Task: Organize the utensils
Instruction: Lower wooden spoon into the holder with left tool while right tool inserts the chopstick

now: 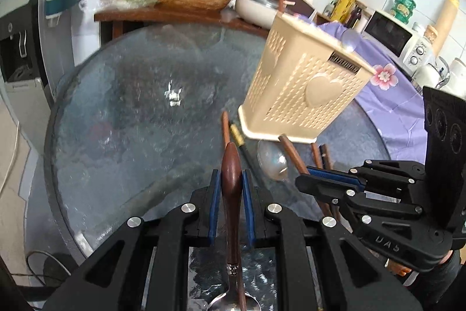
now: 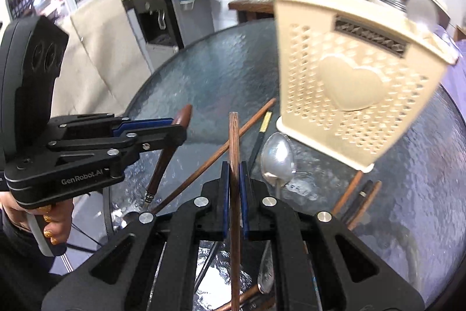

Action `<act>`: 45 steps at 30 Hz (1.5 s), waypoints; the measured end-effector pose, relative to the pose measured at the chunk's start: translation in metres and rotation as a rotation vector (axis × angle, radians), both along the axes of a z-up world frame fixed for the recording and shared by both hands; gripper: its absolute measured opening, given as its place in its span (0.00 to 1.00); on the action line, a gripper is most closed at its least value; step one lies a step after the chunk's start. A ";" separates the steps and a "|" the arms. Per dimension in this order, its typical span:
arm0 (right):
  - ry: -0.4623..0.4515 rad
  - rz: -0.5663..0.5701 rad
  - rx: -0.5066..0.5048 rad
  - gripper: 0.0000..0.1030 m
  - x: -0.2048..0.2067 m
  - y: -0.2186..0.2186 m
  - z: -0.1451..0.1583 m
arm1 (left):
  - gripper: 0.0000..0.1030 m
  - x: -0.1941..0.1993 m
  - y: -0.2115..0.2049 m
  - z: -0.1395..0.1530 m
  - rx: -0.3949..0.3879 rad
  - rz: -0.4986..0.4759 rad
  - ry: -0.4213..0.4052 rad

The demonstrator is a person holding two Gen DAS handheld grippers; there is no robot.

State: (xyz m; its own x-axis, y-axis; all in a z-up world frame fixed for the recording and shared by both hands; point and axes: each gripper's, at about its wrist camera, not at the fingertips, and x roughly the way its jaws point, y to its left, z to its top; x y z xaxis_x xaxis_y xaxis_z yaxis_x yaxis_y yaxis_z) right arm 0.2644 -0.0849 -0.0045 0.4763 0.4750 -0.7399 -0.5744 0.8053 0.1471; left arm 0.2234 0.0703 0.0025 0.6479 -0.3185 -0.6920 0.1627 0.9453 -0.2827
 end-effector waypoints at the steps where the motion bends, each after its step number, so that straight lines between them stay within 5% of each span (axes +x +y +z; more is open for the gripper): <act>1: -0.007 -0.010 0.011 0.07 -0.001 -0.005 0.003 | 0.14 -0.001 -0.002 0.003 0.004 -0.003 -0.012; 27: -0.094 -0.097 0.172 0.07 -0.049 -0.081 0.071 | 0.14 -0.043 -0.021 0.069 0.038 -0.100 -0.207; 45: -0.240 -0.180 0.268 0.07 -0.052 -0.099 0.124 | 0.14 -0.038 -0.034 0.113 0.013 -0.129 -0.306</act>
